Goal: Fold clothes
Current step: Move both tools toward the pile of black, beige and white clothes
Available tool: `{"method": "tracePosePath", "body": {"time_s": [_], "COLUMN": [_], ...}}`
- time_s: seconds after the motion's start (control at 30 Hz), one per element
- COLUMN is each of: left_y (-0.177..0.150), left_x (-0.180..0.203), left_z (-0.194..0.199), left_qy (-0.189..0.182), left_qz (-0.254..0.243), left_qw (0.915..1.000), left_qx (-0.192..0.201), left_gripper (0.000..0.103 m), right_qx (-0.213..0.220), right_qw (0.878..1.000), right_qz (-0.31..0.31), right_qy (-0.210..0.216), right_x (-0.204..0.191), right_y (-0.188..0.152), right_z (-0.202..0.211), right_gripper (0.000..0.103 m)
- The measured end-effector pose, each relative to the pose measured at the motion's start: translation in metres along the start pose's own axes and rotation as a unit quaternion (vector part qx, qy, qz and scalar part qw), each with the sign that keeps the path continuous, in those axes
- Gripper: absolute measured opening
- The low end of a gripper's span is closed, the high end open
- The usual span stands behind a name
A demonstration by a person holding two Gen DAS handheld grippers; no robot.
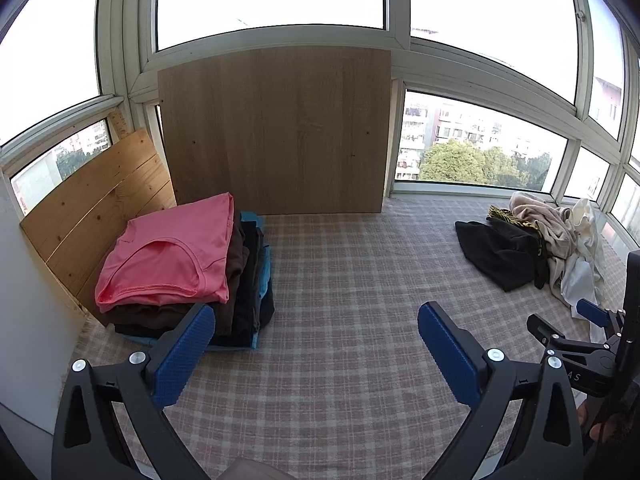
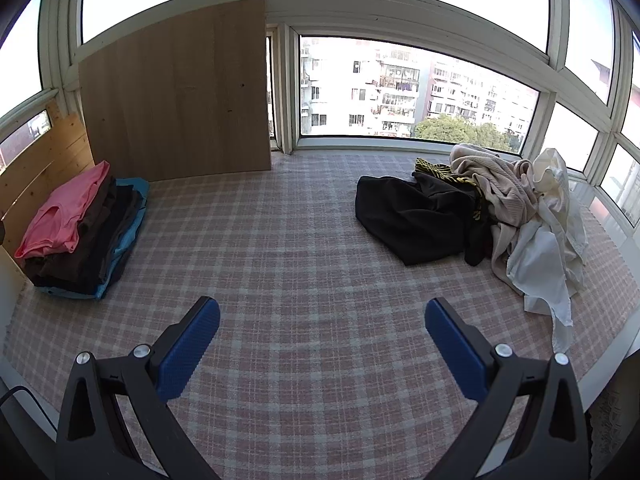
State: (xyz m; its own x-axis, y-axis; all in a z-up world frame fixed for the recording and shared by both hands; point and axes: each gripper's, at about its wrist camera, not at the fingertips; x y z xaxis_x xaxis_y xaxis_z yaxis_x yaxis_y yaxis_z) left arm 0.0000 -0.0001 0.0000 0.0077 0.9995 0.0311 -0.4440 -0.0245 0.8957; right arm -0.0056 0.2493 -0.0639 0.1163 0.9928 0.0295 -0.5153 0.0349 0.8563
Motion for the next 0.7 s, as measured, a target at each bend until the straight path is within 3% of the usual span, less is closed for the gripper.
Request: {"method": "tracePosePath", "body": {"time_s": [0.2, 0.27, 0.43, 0.7], "left_y": [0.003, -0.001, -0.003, -0.003], "left_x": [-0.026, -0.029, 0.003, 0.011], "left_z": [0.0, 0.003, -0.003, -0.001], "left_qy": [-0.026, -0.017, 0.001, -0.004], "left_qz": [0.022, 0.009, -0.022, -0.041], "left_qw": [0.9994, 0.9998, 0.9997, 0.9991], "left_qx": [-0.006, 0.0, -0.011, -0.011], "left_gripper": [0.102, 0.102, 0.102, 0.102], "right_qx": [0.0, 0.0, -0.001, -0.002], "right_qw": [1.0, 1.0, 1.0, 1.0], "right_qz": [-0.001, -0.001, -0.002, -0.009], "right_qy": [0.002, 0.003, -0.003, -0.014], "right_x": [-0.001, -0.001, 0.0, 0.003], "right_y": [-0.001, -0.001, -0.002, -0.003], "right_z": [0.003, 0.004, 0.007, 0.009], "right_gripper": [0.103, 0.103, 0.103, 0.103]}}
Point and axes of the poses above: each gripper's, at about its wrist camera, not at the fingertips, and z roughly against the way its jaws point, x to its right, y to its top, and after that the axes turned 12 degrees about x, right-handed
